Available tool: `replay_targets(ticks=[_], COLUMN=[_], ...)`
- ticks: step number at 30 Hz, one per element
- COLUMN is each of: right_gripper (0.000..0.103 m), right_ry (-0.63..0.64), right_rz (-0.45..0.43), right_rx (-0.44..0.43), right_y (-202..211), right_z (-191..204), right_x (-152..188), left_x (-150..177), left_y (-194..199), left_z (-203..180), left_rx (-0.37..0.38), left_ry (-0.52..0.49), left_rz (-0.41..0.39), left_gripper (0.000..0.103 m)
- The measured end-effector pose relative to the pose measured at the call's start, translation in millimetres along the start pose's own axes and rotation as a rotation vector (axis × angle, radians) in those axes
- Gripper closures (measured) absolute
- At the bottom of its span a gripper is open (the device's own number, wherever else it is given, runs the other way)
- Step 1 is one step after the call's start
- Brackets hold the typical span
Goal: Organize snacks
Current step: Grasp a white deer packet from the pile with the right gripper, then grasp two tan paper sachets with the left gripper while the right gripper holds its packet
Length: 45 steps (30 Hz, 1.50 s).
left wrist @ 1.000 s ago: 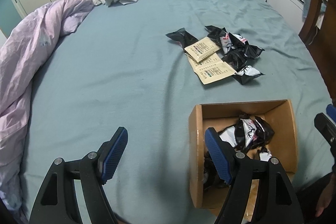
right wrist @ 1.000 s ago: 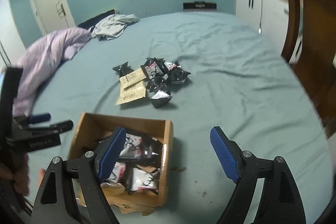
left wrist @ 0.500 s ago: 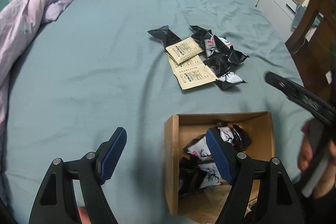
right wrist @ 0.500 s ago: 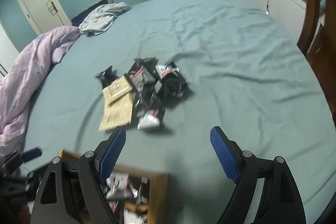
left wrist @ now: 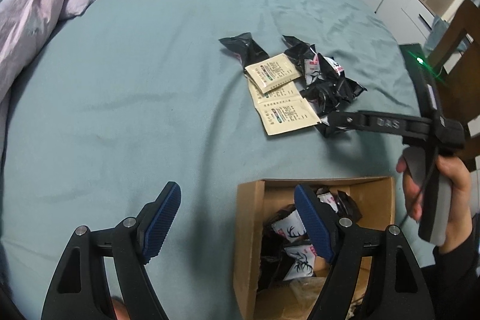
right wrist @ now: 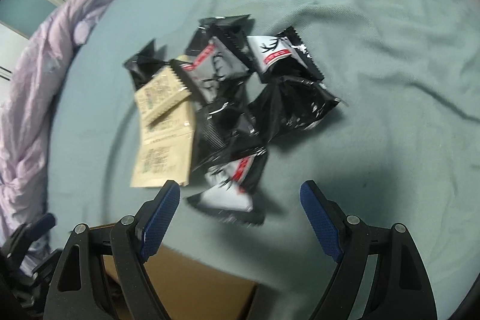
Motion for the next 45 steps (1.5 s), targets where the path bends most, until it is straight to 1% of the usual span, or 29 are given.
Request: replay_targets(ticks=[2, 3, 4, 5, 6, 7, 8, 9, 11, 14, 16, 20, 23, 26, 30, 34, 37, 39, 42, 45], right_gripper=[0.022, 0.025, 0.034, 0.041, 0.044, 0.05, 0.063, 0.067, 0.07, 0.071, 0.072, 0.071, 0.071, 0.071, 0.071, 0.071, 0.071, 0.071, 0.071, 0.071], right_ry=[-0.025, -0.037, -0.042, -0.041, -0.035, -0.026, -0.021, -0.02, -0.024, -0.032, -0.039, -0.063, -0.069, -0.095, -0.128, -0.189, -0.252, -0.298, -0.324, -0.296], right_rz=[0.011, 0.019, 0.024, 0.026, 0.022, 0.014, 0.007, 0.008, 0.004, -0.024, -0.048, -0.121, -0.184, -0.261, -0.34, -0.407, -0.476, -0.504, -0.504, -0.485], right_rx=[-0.017, -0.024, -0.018, 0.007, 0.027, 0.039, 0.039, 0.021, 0.02, 0.022, 0.006, -0.037, -0.057, -0.093, -0.112, -0.137, -0.128, -0.118, -0.146, -0.15], right_y=[-5, -8, -10, -12, -13, -12, -10, -9, -8, 0, 14, 56, 88, 122, 147, 170, 187, 193, 192, 185], right_z=[0, 0, -1, -3, -5, -4, -3, 0, 2, 4, 7, 12, 10, 7, -4, -28, -52, -67, -67, -56], right_x=[-3, -4, -4, -6, -5, -6, -6, -5, -4, -1, 3, 18, 32, 53, 88, 127, 153, 166, 167, 162], left_x=[1, 1, 2, 2, 3, 3, 3, 3, 3, 3, 3, 2, 1, 2, 2, -10, -18, -27, -44, -61], left_y=[0, -1, -1, -2, -2, -2, -3, -3, -3, -5, -6, -2, -1, -2, -1, -1, -7, -13, -30, -51], left_z=[-2, -3, -3, -2, -2, -1, 0, 0, 1, 3, 4, 9, 12, 14, 12, 2, -7, -13, -24, -30], left_rx=[-0.005, -0.007, -0.009, -0.011, -0.011, -0.011, -0.01, -0.01, -0.013, -0.033, -0.04, -0.059, -0.091, -0.118, -0.138, -0.149, -0.156, -0.143, -0.092, -0.093], left_ry=[-0.015, -0.02, -0.023, -0.024, -0.023, -0.021, -0.018, -0.016, -0.014, -0.014, -0.013, -0.008, -0.016, -0.029, -0.051, -0.095, -0.139, -0.142, -0.135, -0.132], left_rz=[0.001, 0.003, 0.005, 0.006, 0.007, 0.009, 0.01, 0.011, 0.01, 0.008, 0.006, -0.017, -0.034, -0.035, -0.039, -0.046, -0.023, -0.007, 0.043, 0.099], left_gripper=[0.024, 0.024, 0.024, 0.024, 0.024, 0.024, 0.024, 0.024, 0.024, 0.024, 0.024, 0.024, 0.024, 0.024, 0.024, 0.024, 0.023, 0.023, 0.022, 0.022])
Point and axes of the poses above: each gripper's, at about its wrist camera, not at the fingertips, and y roughly against the way its jaws point, z to its left, x to its underside, the point moved 10 cm from there along -y, roughly the way its jaws point, and after that the axes turned 4 degrees about -y, right-handed, at the moved point
